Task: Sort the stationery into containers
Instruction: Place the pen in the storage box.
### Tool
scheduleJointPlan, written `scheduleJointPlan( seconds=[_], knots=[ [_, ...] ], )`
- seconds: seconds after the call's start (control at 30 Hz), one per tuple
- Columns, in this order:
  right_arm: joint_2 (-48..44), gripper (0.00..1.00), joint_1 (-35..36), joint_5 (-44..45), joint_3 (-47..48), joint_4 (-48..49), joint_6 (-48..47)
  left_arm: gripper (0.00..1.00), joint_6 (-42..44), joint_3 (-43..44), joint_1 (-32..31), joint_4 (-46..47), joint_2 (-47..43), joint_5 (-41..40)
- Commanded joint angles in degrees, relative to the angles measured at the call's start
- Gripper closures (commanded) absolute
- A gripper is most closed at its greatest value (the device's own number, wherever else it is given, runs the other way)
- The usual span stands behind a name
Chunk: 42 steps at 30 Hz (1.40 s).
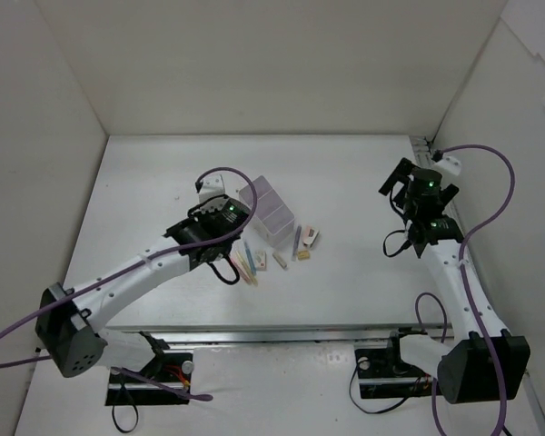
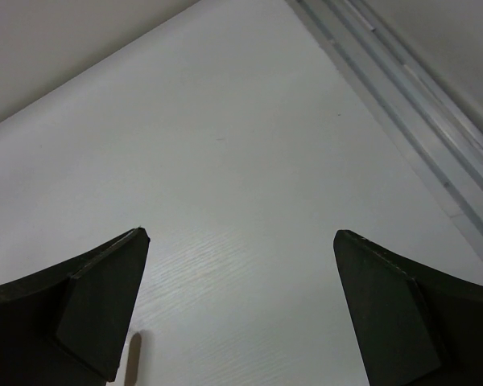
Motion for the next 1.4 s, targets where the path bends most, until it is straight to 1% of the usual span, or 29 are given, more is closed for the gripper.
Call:
scheduleJointPlan(
  seconds=[0.0,0.03,0.07,0.1,0.13,0.17,0.23,0.27,0.37,0.47,0.53,0.6,0.63,0.67,0.73,0.83,1.07,1.27,1.3,1.37],
  knots=[
    [0.6,0.02,0.5,-11.7,-2.4,12.0,-6.0,1.0,24.5,-0.6,0.1,24.0,-5.3,-10.9],
    [0.8,0.02,0.7,-12.8,-2.9,12.4,-6.0,1.0,29.2,-1.4,0.1,29.3,-5.9,-10.9],
    [0.9,0.02,0.7,-13.3,-3.0,13.1,-5.8,1.0,37.5,-2.3,0.1,38.8,-6.2,-10.8],
    [1.0,0.02,0.9,-14.6,-3.7,13.5,-6.0,1.0,41.7,-3.9,0.1,45.1,-6.0,-10.4],
    [0.9,0.02,1.1,-15.2,-4.0,13.9,-5.8,1.0,45.3,-4.1,0.6,49.6,-5.4,-10.2],
    [0.5,0.02,1.1,-16.0,-4.5,15.2,-5.6,1.0,50.5,-4.2,0.6,56.0,-4.8,-9.3],
    [0.1,0.02,1.2,-16.9,-6.0,16.3,-4.7,1.0,53.2,-3.2,1.3,60.7,-1.6,-9.1],
    [-0.1,0.02,1.4,-17.3,-6.5,17.3,-4.4,1.0,54.5,-2.5,2.1,63.1,-0.5,-7.5],
    [-0.1,0.02,1.6,-17.4,-6.7,17.7,-4.2,1.0,54.3,-0.2,4.3,66.7,3.5,-4.7],
    [0.2,0.02,1.8,-17.3,-6.4,17.6,-4.1,1.0,53.9,0.3,6.6,72.8,7.9,1.1],
    [0.3,0.02,2.0,-16.6,-6.6,17.6,-4.2,1.0,52.8,1.6,8.3,73.9,9.8,3.0],
    [0.6,0.02,1.8,-15.9,-6.2,17.0,-4.4,1.0,50.5,4.2,9.0,72.3,12.3,4.4],
    [0.5,0.02,1.8,-15.2,-6.2,16.8,-4.4,1.0,49.7,4.5,9.6,71.8,12.7,5.0],
    [0.5,0.02,1.9,-15.0,-6.0,16.8,-4.6,1.0,49.1,4.4,9.6,71.9,13.2,7.9],
    [0.5,0.02,1.8,-14.7,-6.2,16.8,-4.7,1.0,48.3,3.4,9.6,73.3,13.8,10.1],
    [0.5,0.02,1.8,-14.0,-6.3,16.7,-4.8,1.0,47.9,3.4,9.6,74.9,15.3,10.1],
    [0.7,0.02,1.9,-13.4,-5.6,16.1,-4.7,1.0,46.0,6.1,10.1,75.8,22.1,9.0],
    [1.0,0.02,1.9,-12.7,-5.7,16.0,-4.7,1.0,42.5,2.8,10.1,77.5,22.8,9.9],
    [1.1,0.02,2.0,-12.9,-5.7,16.1,-4.6,0.97,42.5,2.5,10.1,78.8,22.8,9.9],
    [1.8,0.02,1.9,-13.3,-5.3,15.8,-4.6,0.87,42.3,2.5,10.1,78.4,23.0,9.7]
  ],
)
